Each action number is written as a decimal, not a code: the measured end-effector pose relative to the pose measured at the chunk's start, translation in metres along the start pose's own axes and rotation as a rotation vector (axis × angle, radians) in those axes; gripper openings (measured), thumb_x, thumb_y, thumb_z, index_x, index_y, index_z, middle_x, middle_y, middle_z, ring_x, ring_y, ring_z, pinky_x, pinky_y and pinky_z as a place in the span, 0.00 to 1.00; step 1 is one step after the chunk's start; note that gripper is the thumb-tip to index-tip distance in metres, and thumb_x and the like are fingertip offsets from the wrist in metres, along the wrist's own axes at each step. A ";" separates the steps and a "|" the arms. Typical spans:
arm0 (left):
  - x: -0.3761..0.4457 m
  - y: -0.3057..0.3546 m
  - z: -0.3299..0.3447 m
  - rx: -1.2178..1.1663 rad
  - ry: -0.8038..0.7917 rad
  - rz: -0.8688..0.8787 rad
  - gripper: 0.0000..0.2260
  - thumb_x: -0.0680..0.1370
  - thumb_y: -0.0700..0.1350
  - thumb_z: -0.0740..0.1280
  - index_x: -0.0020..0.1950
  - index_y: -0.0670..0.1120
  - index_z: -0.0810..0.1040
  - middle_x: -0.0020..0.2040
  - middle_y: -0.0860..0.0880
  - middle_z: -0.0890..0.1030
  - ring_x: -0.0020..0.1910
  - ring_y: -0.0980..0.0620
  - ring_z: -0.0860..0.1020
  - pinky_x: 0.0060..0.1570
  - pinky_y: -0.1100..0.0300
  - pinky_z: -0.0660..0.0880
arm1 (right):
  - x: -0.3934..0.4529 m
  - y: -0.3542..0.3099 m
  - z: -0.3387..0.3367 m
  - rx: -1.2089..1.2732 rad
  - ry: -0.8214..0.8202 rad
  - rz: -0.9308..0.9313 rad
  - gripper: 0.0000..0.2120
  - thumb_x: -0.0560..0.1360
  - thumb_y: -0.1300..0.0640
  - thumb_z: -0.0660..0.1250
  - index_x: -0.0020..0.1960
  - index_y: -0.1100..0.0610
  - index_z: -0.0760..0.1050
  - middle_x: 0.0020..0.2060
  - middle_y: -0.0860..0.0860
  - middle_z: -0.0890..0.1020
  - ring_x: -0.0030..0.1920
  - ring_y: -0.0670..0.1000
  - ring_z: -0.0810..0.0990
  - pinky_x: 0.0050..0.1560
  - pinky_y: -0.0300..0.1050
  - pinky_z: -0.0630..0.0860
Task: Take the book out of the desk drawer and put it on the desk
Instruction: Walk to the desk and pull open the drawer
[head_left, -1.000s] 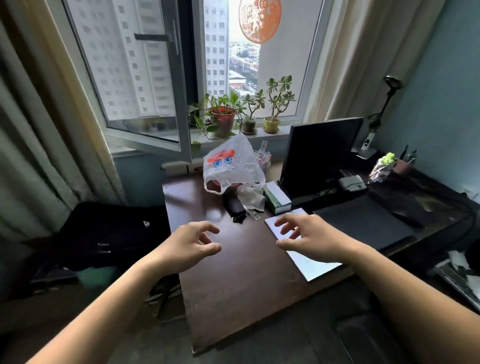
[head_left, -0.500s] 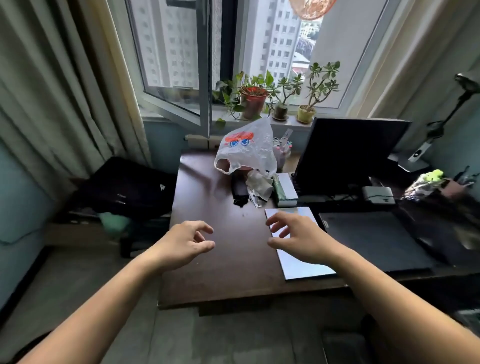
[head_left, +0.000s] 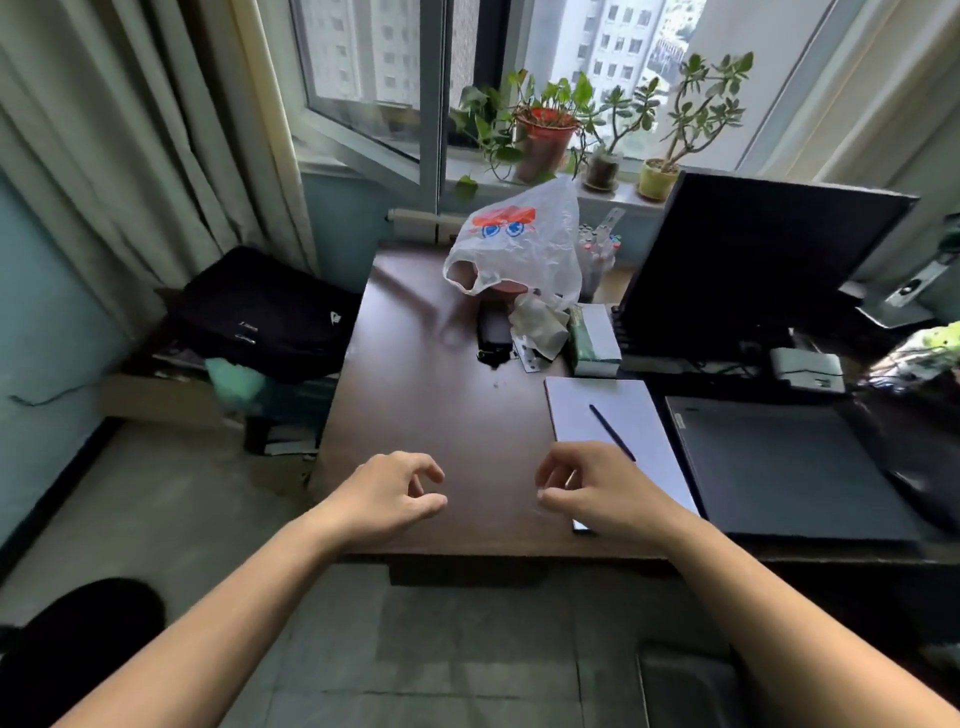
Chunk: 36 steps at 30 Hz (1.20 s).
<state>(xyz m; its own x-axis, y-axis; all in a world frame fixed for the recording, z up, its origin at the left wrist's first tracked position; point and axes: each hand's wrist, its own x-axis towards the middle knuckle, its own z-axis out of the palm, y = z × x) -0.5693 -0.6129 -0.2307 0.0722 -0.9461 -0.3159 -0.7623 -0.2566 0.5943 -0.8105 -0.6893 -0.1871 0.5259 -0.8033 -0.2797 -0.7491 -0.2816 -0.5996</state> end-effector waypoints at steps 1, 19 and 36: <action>0.004 -0.002 0.013 0.033 0.018 -0.017 0.15 0.73 0.58 0.68 0.58 0.55 0.81 0.41 0.57 0.82 0.44 0.55 0.81 0.50 0.57 0.76 | 0.005 0.014 0.007 0.013 0.004 -0.017 0.05 0.68 0.53 0.70 0.44 0.52 0.80 0.38 0.48 0.82 0.38 0.47 0.80 0.36 0.41 0.77; -0.002 -0.056 0.246 0.060 0.409 0.051 0.08 0.73 0.54 0.69 0.45 0.52 0.84 0.38 0.55 0.84 0.40 0.55 0.83 0.45 0.57 0.79 | -0.019 0.197 0.173 0.028 0.103 -0.217 0.09 0.69 0.47 0.72 0.47 0.48 0.82 0.40 0.46 0.85 0.40 0.43 0.83 0.44 0.40 0.80; 0.015 -0.124 0.394 0.130 0.132 -0.127 0.28 0.75 0.52 0.66 0.75 0.49 0.68 0.70 0.45 0.76 0.67 0.44 0.75 0.66 0.50 0.74 | -0.020 0.314 0.278 0.103 0.125 0.166 0.28 0.69 0.48 0.73 0.66 0.56 0.75 0.58 0.53 0.82 0.58 0.53 0.80 0.59 0.46 0.77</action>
<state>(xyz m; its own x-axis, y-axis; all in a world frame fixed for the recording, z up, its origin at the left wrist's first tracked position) -0.7272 -0.5172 -0.6001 0.2496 -0.9278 -0.2774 -0.8177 -0.3553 0.4529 -0.9440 -0.6160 -0.5780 0.3401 -0.8947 -0.2895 -0.7725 -0.0903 -0.6286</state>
